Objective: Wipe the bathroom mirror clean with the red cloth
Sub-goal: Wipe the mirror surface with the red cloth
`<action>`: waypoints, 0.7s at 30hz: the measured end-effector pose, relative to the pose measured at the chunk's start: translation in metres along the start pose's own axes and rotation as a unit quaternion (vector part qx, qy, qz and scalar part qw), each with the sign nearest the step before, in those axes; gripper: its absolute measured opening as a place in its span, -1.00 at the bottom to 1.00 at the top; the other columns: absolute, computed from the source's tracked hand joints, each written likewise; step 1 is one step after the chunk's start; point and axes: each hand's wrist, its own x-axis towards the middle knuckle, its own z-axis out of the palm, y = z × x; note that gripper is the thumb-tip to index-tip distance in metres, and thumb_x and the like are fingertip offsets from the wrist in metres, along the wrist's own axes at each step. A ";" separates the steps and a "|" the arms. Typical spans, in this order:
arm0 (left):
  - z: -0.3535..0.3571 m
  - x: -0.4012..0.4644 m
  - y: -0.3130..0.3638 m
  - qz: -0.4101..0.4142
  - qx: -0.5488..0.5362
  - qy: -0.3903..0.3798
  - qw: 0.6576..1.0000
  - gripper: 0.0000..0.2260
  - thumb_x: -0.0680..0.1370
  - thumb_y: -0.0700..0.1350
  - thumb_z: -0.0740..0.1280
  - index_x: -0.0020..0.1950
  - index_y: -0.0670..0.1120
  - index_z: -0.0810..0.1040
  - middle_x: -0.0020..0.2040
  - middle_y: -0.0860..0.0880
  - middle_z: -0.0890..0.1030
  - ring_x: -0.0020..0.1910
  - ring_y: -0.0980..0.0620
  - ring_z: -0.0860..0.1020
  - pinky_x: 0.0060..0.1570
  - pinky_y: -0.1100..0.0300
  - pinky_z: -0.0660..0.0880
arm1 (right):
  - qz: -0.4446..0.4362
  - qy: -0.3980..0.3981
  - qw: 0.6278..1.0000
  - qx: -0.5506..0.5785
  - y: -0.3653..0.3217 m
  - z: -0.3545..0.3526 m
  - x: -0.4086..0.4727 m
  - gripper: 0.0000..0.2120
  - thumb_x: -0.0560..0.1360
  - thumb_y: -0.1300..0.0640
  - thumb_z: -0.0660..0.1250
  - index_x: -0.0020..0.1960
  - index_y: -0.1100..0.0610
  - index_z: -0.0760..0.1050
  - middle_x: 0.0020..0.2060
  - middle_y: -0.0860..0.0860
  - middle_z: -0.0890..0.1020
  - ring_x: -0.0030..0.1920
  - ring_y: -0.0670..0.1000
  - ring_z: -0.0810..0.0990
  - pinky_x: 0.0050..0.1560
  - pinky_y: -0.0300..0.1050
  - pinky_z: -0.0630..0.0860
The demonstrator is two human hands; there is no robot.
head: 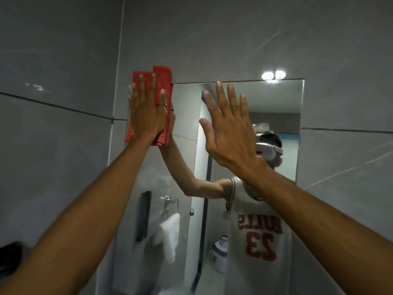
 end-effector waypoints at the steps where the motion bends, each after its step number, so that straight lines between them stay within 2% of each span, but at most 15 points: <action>1: -0.004 0.005 -0.008 -0.022 -0.009 -0.002 1.000 -0.44 0.75 0.16 -0.06 0.72 0.03 -0.07 0.74 -0.08 -0.09 0.72 -0.18 -0.14 0.69 -0.20 -0.18 | -0.004 -0.003 1.000 0.003 -0.004 0.002 0.001 -0.35 0.68 -0.24 -0.11 0.68 0.02 -0.01 0.68 0.10 -0.01 0.68 0.15 -0.09 0.67 0.22 -0.13; 4: -0.011 0.007 -0.016 -0.053 -0.032 -0.004 0.998 -0.44 0.75 0.16 -0.04 0.72 0.04 -0.07 0.74 -0.09 -0.10 0.72 -0.16 -0.13 0.68 -0.20 -0.15 | -0.012 -0.014 0.999 0.026 -0.018 0.003 0.000 -0.35 0.68 -0.24 -0.15 0.68 0.02 -0.02 0.68 0.11 0.00 0.68 0.16 -0.09 0.66 0.25 -0.07; 9: -0.010 -0.032 -0.027 -0.024 -0.026 -0.018 0.999 -0.42 0.73 0.14 -0.03 0.72 -0.02 -0.06 0.74 -0.12 -0.09 0.72 -0.20 -0.12 0.67 -0.28 -0.10 | -0.019 -0.026 0.998 0.060 -0.038 -0.004 -0.024 -0.36 0.68 -0.22 -0.14 0.68 0.05 0.02 0.68 0.14 0.02 0.68 0.19 -0.06 0.65 0.28 -0.05; 13: -0.004 -0.113 -0.051 -0.008 -0.031 -0.033 0.999 -0.44 0.73 0.09 -0.01 0.71 -0.06 0.00 0.74 -0.15 -0.04 0.72 -0.23 -0.10 0.67 -0.29 -0.13 | -0.022 -0.064 0.996 0.063 -0.057 -0.002 -0.067 -0.38 0.69 -0.18 -0.12 0.68 0.06 0.00 0.68 0.16 0.00 0.68 0.20 -0.06 0.65 0.29 -0.03; 16: 0.000 -0.183 -0.075 -0.015 -0.024 -0.051 0.998 -0.43 0.72 0.11 -0.03 0.71 -0.06 0.02 0.73 -0.16 -0.03 0.72 -0.24 -0.10 0.67 -0.29 -0.14 | -0.021 -0.114 0.991 0.070 -0.073 0.002 -0.108 -0.37 0.68 -0.18 -0.13 0.68 0.06 -0.01 0.67 0.17 -0.01 0.68 0.21 -0.06 0.65 0.27 -0.07; 21: 0.003 -0.301 -0.129 -0.021 -0.002 -0.088 0.996 -0.42 0.72 0.07 0.04 0.71 -0.06 -0.01 0.73 -0.19 -0.02 0.71 -0.27 -0.08 0.67 -0.29 -0.12 | -0.027 -0.160 0.983 0.083 -0.097 0.006 -0.181 -0.37 0.68 -0.18 -0.11 0.68 0.07 0.01 0.67 0.17 0.01 0.67 0.20 -0.05 0.65 0.18 -0.18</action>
